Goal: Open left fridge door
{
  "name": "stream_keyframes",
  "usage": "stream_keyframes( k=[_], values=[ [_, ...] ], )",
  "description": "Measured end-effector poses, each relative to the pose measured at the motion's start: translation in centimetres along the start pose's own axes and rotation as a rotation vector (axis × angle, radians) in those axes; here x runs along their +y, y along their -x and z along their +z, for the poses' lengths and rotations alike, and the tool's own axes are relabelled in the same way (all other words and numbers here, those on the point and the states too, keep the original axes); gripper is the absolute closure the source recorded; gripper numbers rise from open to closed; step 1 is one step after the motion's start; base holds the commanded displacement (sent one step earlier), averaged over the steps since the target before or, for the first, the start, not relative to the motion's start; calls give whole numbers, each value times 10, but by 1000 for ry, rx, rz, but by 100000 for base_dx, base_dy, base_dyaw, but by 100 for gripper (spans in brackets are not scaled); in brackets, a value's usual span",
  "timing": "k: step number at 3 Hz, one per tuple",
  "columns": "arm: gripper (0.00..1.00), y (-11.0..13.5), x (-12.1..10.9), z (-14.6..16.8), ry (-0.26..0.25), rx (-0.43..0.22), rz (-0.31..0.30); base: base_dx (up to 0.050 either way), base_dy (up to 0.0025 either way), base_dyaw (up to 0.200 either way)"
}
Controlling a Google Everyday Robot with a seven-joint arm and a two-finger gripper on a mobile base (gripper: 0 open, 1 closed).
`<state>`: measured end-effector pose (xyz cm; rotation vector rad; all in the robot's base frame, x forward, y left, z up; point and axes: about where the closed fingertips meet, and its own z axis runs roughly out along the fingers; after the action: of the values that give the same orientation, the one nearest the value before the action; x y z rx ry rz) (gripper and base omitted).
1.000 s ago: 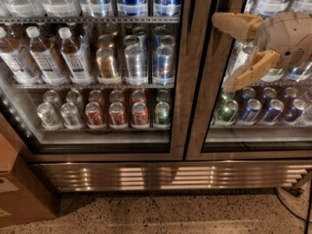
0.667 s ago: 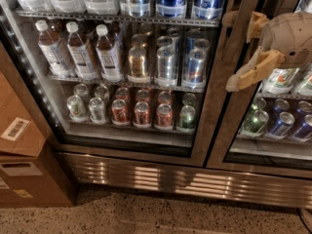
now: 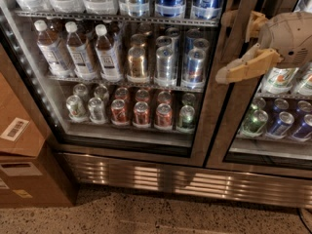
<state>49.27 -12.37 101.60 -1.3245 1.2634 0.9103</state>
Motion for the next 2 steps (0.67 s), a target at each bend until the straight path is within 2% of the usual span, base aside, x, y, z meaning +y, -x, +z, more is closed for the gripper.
stream_keyframes(
  k=[2],
  values=[
    [65,0,0,0,0,0,0,0,0,0]
  ],
)
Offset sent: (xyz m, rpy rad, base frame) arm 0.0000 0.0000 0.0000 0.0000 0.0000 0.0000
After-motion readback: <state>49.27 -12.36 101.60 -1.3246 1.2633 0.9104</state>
